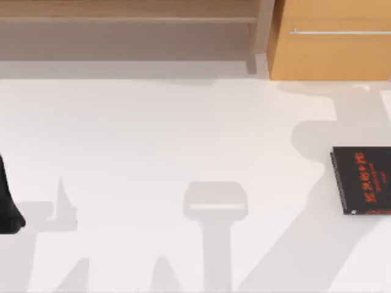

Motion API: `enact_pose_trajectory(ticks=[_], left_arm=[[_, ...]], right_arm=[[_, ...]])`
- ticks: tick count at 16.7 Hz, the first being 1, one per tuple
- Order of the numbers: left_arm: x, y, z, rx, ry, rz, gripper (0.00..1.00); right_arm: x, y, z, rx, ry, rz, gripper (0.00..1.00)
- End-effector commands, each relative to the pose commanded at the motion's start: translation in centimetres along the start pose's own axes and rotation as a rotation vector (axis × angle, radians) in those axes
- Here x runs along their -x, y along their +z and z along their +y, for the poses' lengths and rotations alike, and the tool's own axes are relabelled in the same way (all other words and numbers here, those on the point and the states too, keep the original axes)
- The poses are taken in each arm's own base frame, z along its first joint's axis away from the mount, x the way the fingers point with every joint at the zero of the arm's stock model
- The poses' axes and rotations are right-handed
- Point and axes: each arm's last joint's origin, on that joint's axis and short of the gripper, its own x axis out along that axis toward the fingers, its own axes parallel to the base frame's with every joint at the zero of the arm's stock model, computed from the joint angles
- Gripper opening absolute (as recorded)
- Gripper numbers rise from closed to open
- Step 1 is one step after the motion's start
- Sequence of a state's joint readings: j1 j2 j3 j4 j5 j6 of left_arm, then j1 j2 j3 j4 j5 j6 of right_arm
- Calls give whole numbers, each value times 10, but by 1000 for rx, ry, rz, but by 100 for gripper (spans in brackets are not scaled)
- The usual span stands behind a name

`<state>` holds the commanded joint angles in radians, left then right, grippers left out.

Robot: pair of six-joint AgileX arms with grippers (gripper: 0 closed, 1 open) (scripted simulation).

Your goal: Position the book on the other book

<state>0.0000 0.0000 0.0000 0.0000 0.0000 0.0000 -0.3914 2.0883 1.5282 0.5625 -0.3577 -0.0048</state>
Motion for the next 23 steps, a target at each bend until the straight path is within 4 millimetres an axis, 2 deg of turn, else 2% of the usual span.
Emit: enact_pose_trajectory(ticks=[7,11,15,19,23], left_arm=[[0,0,0,0,0,0,100],[0,0,0,0,0,0,100],[0,0,0,0,0,0,100],[0,0,0,0,0,0,100],[0,0,0,0,0,0,100]], right_arm=[[10,10,0,0,0,0,0],[8,9,2,-2,5,0,0],[23,30,7,-57,-18,-29,0],[50,43,10,-258,-39,-23,0],[85,40,18,-591,-62,10,0]])
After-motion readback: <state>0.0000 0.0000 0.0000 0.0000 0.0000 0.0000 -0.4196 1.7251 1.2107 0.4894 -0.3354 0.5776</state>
